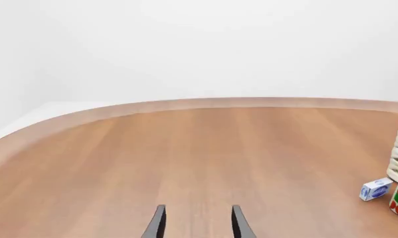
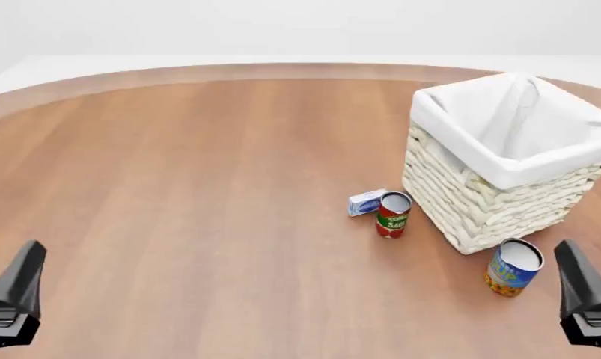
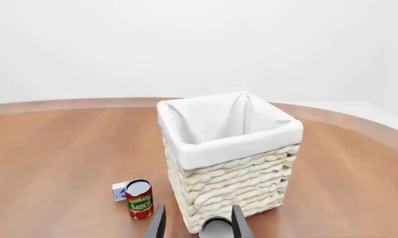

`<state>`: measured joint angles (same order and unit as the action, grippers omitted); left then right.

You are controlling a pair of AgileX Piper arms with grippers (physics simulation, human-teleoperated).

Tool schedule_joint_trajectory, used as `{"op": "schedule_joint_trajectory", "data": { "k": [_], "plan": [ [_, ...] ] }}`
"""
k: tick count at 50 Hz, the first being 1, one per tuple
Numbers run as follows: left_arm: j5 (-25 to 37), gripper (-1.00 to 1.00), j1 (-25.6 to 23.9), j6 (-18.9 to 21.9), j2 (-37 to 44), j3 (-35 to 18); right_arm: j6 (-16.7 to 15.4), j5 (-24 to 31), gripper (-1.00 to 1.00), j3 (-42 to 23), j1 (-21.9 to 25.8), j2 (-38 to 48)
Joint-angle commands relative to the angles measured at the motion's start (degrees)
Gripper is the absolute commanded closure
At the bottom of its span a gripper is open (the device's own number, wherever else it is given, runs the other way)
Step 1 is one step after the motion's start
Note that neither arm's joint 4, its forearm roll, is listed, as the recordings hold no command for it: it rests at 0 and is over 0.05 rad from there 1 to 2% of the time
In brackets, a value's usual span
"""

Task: Pick up the ketchup, and put it in the basket.

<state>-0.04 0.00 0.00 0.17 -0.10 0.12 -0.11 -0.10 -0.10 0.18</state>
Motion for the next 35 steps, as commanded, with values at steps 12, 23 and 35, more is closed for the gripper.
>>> {"op": "schedule_joint_trajectory", "data": {
  "k": [12, 23, 35],
  "plan": [
    [-0.1, -1.00, 0.0, 0.0, 0.3, -0.1, 0.8, 0.0, -1.00, -0.2, -1.0, 0.4],
    [-0.1, -1.00, 0.0, 0.0, 0.3, -0.1, 1.1, -0.3, -1.00, -0.2, -1.0, 0.7],
    [-0.1, -1.00, 0.0, 0.0, 0.3, -0.1, 1.9, -1.9, -1.00, -0.6, -1.8, 2.9]
  ]
}}
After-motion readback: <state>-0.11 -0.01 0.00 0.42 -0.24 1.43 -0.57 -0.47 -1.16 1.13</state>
